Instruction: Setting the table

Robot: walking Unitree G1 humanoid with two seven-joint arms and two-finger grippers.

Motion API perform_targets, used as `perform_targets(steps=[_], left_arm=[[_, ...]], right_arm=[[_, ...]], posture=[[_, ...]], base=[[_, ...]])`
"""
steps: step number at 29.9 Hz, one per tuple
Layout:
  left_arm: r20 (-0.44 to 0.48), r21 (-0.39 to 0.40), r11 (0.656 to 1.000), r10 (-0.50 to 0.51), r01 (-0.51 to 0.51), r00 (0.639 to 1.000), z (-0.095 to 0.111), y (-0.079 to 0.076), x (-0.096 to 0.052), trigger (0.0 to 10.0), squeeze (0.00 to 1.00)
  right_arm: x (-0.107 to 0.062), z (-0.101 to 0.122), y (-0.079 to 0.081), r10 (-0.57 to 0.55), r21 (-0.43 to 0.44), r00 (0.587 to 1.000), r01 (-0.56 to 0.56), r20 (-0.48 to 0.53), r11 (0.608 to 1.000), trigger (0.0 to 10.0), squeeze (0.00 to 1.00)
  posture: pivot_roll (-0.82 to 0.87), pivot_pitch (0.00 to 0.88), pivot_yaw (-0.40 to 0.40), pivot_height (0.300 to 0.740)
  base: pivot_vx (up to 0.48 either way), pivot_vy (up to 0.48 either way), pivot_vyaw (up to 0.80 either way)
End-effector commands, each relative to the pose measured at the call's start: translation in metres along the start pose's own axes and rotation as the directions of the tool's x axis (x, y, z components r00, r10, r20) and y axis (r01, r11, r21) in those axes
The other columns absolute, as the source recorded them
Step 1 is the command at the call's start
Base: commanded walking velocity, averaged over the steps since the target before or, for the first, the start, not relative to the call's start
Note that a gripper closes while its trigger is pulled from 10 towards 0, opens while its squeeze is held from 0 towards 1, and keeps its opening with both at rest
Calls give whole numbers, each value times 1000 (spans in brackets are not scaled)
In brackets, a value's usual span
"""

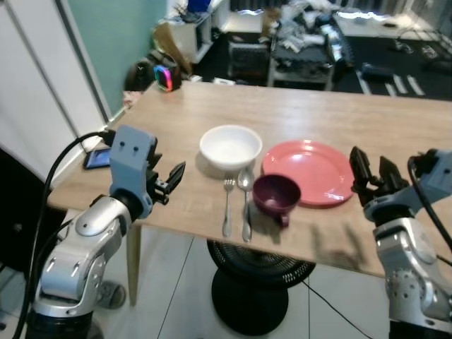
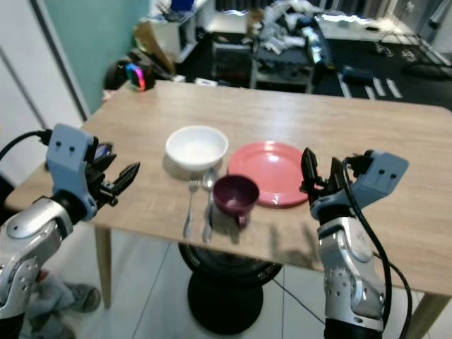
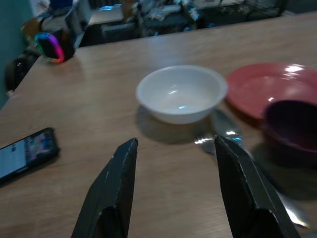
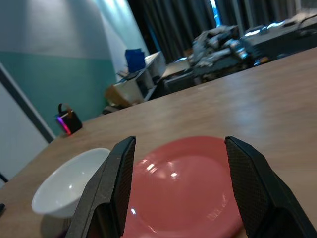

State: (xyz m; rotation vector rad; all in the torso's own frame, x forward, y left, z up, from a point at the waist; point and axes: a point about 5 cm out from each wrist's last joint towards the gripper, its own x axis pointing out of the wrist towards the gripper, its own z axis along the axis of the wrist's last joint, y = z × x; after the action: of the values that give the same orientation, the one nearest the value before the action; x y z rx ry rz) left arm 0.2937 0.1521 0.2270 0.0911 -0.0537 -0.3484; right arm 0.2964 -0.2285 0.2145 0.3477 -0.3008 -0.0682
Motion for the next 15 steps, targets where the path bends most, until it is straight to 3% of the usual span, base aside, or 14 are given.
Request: perform_targets(steps=[1,15], left_arm=[[-2,4,1000,12,-12,1000,-1,2,0,10000,0],[3,6,1000,10,-10,1000,0,2,1,10000,0]], right_arm=[[-1,-2,-2,-6,0,1000,6,-9,1000,10000,0],[-1,-2,-1,-6,-2,1000,6,-8,1000,10000,0]], posture=[[2,0,82,740],[-1,0,84,740]], base=[[-450,0,0],[-428,0,0]])
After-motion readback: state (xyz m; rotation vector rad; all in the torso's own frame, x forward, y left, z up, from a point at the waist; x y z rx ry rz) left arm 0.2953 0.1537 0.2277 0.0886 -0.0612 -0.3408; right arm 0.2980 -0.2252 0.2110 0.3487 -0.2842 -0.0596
